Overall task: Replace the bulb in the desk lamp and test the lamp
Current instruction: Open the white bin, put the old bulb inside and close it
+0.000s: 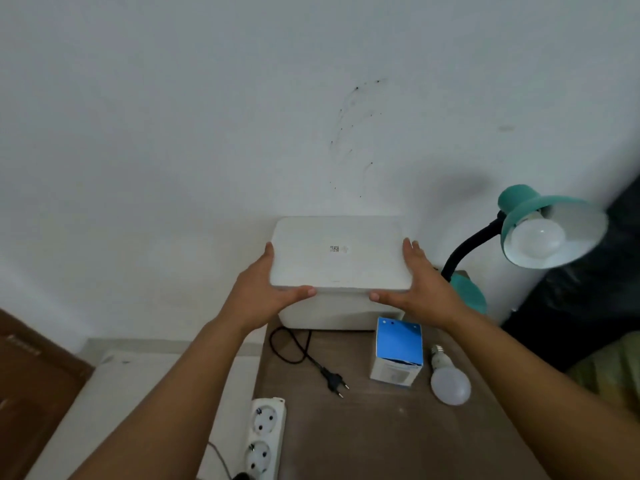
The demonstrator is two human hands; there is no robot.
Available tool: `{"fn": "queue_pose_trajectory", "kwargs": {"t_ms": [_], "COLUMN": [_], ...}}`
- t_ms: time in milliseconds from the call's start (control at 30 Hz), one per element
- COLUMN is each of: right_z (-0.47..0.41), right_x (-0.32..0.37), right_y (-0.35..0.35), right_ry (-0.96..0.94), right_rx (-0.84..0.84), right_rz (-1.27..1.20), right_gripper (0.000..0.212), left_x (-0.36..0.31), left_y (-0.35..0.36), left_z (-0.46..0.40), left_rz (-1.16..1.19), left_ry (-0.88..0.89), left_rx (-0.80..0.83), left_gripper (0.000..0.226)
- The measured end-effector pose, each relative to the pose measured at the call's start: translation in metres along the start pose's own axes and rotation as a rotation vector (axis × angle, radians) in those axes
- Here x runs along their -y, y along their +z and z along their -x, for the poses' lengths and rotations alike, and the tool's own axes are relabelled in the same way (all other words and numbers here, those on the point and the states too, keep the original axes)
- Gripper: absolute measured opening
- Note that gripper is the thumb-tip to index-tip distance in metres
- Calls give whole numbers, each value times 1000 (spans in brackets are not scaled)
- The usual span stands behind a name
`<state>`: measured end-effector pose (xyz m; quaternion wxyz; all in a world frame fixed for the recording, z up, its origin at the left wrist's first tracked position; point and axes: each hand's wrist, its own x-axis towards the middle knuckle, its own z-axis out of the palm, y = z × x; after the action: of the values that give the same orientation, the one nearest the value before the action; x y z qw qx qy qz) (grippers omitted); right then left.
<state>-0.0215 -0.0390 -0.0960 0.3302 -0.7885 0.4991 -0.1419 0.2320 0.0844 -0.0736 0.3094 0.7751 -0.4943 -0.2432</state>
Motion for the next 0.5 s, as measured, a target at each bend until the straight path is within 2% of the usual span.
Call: {"fn": "queue_pose_trajectory", "kwargs": {"t_ms": [100, 333, 500], "right_z": [1, 8, 18], "right_x": [1, 6, 18], "right_y": [-1, -8, -20], "right_ry": [-12, -28, -86], "right_rx": [-12, -45, -110], "right_rz": [0, -54, -54], "right_gripper": [134, 133, 135], "left_x": [1, -3, -11], "left_y": [0, -3, -14], "left_z": [1, 6, 18], "left_rz": [-7, 27, 49], "left_ry": [6, 19, 61], "left_rx": [-13, -42, -90], "left_gripper": [108, 127, 126]}}
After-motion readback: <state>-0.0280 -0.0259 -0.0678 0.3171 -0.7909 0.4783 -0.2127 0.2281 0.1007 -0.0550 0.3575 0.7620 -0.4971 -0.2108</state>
